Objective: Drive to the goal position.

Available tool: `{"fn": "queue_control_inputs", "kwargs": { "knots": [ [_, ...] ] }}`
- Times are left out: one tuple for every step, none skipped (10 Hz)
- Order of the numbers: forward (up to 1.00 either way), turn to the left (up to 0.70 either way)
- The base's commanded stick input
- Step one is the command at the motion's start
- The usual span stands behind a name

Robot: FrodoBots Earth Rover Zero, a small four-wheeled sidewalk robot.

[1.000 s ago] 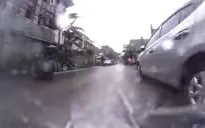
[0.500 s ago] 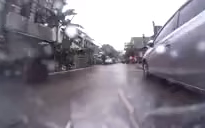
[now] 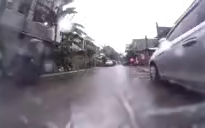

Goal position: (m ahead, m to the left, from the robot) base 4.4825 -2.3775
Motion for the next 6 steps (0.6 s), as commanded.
{"fn": "queue_control_inputs", "kwargs": {
  "knots": [
    [1.00, 0.00],
    [1.00, 0.00],
    [1.00, 0.00],
    [1.00, 0.00],
    [1.00, 0.00],
    [1.00, 0.00]
  ]
}}
